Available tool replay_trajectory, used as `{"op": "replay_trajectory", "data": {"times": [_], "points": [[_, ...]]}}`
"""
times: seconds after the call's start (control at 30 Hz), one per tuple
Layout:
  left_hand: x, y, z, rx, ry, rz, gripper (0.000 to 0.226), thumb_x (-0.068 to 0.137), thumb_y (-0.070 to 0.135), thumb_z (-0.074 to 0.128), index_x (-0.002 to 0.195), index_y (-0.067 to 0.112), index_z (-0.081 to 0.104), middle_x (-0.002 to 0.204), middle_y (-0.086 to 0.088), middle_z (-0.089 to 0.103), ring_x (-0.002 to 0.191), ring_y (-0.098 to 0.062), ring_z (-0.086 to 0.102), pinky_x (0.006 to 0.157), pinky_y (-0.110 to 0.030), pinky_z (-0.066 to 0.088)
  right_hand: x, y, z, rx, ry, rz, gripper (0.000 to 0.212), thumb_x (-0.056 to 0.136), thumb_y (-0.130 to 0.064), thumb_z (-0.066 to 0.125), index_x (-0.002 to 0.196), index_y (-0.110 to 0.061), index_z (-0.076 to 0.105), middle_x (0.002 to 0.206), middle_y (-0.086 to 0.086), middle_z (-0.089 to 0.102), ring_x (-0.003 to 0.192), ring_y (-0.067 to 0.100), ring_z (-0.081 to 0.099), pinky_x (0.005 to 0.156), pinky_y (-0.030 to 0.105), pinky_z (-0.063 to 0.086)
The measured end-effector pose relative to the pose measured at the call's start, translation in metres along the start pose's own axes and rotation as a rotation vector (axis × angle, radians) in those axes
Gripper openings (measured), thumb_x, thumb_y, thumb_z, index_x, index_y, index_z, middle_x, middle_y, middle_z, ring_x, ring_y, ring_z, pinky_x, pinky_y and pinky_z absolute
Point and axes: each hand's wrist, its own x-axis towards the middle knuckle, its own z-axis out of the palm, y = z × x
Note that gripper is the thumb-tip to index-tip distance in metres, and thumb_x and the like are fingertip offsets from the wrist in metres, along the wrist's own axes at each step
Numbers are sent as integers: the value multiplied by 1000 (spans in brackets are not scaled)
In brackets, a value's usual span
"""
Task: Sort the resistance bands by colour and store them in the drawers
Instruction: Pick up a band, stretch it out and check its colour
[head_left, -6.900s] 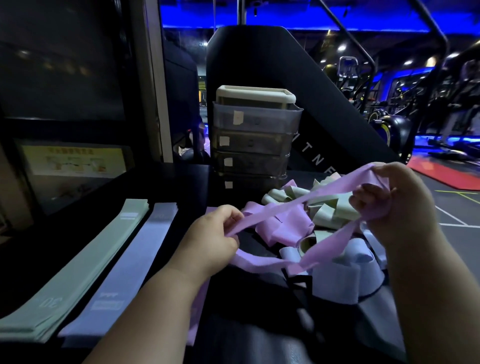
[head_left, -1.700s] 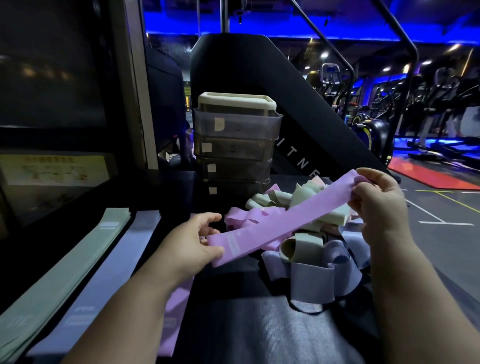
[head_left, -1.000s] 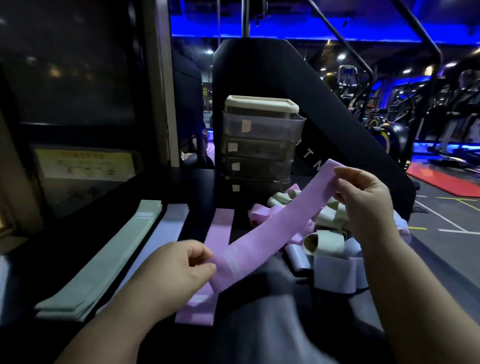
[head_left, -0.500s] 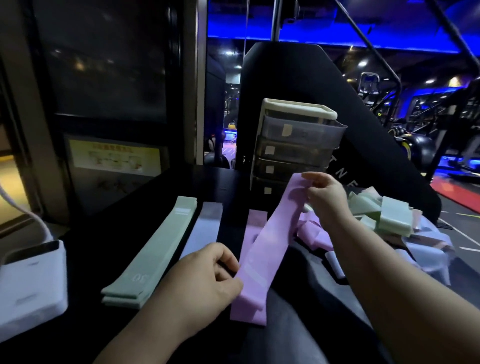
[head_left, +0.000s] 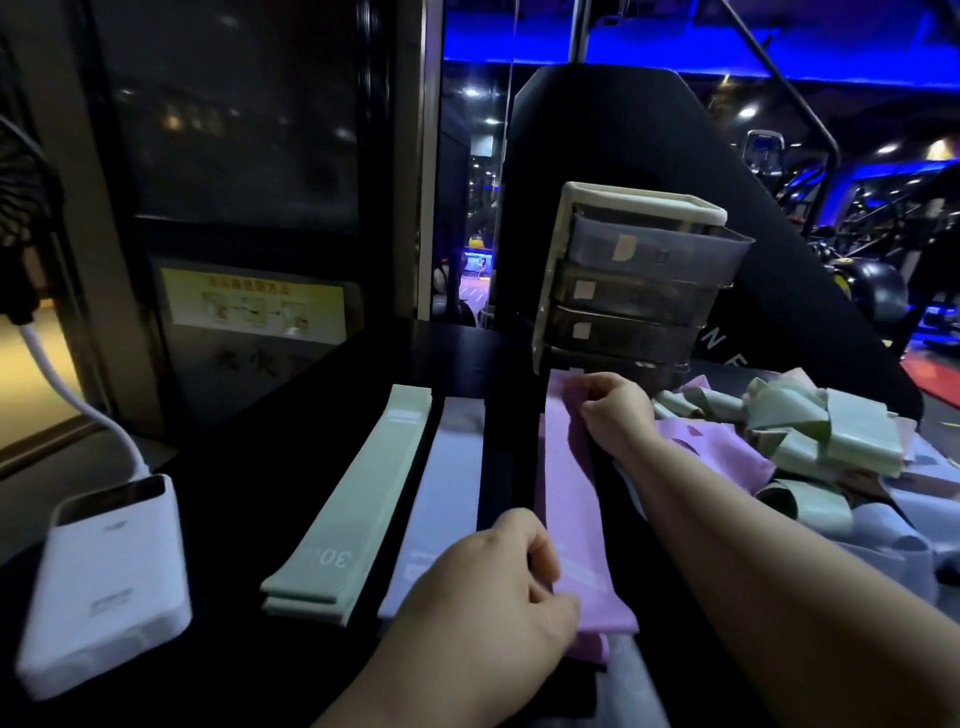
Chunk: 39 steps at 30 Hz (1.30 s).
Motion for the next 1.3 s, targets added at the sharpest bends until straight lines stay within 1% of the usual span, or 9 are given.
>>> {"op": "replay_trajectory", "data": {"times": [0.1,0.2,0.33,0.5,0.7,0.77,0.9,1.1,1.3], "points": [[1,0,1,19,-1,10,16,88,42,56,87,34,43,86,15,68,81,-1,61,69,-20,47,0,7,7,-83,-30,-13,26,88,-7,56,101,-23,73,90,1,68,77,17,58,63,24,39],[2,-3,2,60,16,8,15,91,42,53,89,34,42,89,15,69,84,0,61,64,-17,42,-1,15,11,-138,-57,-8,22,90,-10,57,99,-23,72,89,0,68,79,15,58,63,23,39],[3,-3,3,97,-8,16,13,92,41,51,91,32,42,89,13,68,86,-2,60,75,-22,47,-1,21,10,-219,-63,-33,24,90,-9,56,104,-19,72,97,0,69,87,14,59,68,18,36],[2,-2,5,152,-3,22,11,93,39,49,94,31,42,91,10,65,89,-5,58,75,-23,44,-1,26,11,-298,-77,-63,29,89,-8,54,106,-23,73,110,0,70,103,19,62,74,20,37],[1,0,7,245,-65,39,11,94,36,48,100,29,41,99,7,62,96,-14,58,84,-31,47,-2,26,12,-376,-112,-82,23,92,-17,54,103,-26,73,116,2,67,107,23,60,86,29,47],[1,1,8,266,-66,40,11,94,36,47,100,28,41,100,7,63,97,-15,58,84,-31,47,-3,26,12,-380,-113,-82,23,92,-17,54,101,-26,73,116,2,67,106,23,60,85,29,47],[1,3,10,307,-70,29,9,94,34,46,98,27,41,98,6,62,97,-16,56,79,-30,44,-4,24,12,-408,-123,-92,23,92,-17,53,97,-28,73,116,4,66,105,26,61,87,37,51],[1,4,12,377,-80,24,6,94,30,44,97,25,43,92,5,60,94,-17,56,69,-30,39,-4,23,11,-462,-138,-101,27,93,-17,50,105,-28,72,122,5,62,111,27,58,89,35,49],[1,4,13,401,-77,31,5,94,28,45,97,24,45,92,6,60,94,-16,55,71,-30,40,-5,23,12,-485,-129,-118,30,93,-17,46,105,-28,71,119,9,61,108,30,58,87,34,49]]}}
